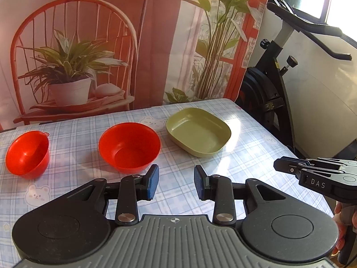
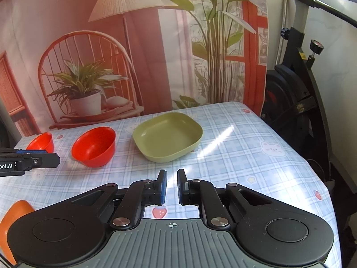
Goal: Organize plates and bowls
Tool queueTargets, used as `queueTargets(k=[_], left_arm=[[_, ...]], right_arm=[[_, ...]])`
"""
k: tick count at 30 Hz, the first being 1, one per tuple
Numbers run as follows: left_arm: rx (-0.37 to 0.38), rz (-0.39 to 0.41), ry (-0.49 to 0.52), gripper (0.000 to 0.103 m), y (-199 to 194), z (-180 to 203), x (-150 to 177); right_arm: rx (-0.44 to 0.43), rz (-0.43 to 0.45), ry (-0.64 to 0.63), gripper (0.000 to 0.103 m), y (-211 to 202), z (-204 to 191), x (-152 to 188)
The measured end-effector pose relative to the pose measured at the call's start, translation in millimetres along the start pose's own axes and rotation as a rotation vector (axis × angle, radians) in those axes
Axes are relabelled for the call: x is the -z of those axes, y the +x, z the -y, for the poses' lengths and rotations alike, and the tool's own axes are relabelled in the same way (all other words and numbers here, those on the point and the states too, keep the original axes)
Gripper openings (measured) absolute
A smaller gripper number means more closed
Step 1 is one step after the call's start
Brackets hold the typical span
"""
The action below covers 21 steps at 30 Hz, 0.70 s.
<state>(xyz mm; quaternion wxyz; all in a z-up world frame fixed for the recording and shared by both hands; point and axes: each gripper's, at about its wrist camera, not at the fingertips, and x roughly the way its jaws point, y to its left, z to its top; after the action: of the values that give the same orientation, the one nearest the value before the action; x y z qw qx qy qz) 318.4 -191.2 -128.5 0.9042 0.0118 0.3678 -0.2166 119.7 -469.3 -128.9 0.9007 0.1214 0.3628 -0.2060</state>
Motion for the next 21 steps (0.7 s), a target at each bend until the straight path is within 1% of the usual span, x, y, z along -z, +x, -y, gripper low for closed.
queueTargets(k=[4,6,9,11,14,16,18,21], left_arm=[[-0.012,-0.029,-0.039,0.037,35,7,-21],[-0.028,-0.033,-0.037,0.037,47,7,-26],[-0.058,-0.045,-0.043,0.037,68,9,-36],[-0.073,-0.064,-0.061,0.037,81,6,-40],[-0.084,-0.081,-0.081,0.037,97,3,-44],[-0.088,-0.089,-0.081,0.037,104,2,-44],[-0.091,-0.097,-0.074,0.038,110,1,-44],[-0.095,-0.104,-0.066,0.038,119,-1,-47]], right_arm=[[0.000,-0.013,0.027,0.012,37,25,-15],[-0.004,-0.005,0.042,0.015,58,36,-23],[0.002,0.004,0.057,0.015,88,47,-35],[0.003,0.005,0.061,0.016,109,51,-43],[0.016,-0.008,0.055,0.022,138,53,-51],[0.024,-0.023,0.062,0.022,153,52,-53],[0.011,-0.045,0.076,0.022,166,53,-53],[0.013,-0.071,0.064,0.022,180,50,-50]])
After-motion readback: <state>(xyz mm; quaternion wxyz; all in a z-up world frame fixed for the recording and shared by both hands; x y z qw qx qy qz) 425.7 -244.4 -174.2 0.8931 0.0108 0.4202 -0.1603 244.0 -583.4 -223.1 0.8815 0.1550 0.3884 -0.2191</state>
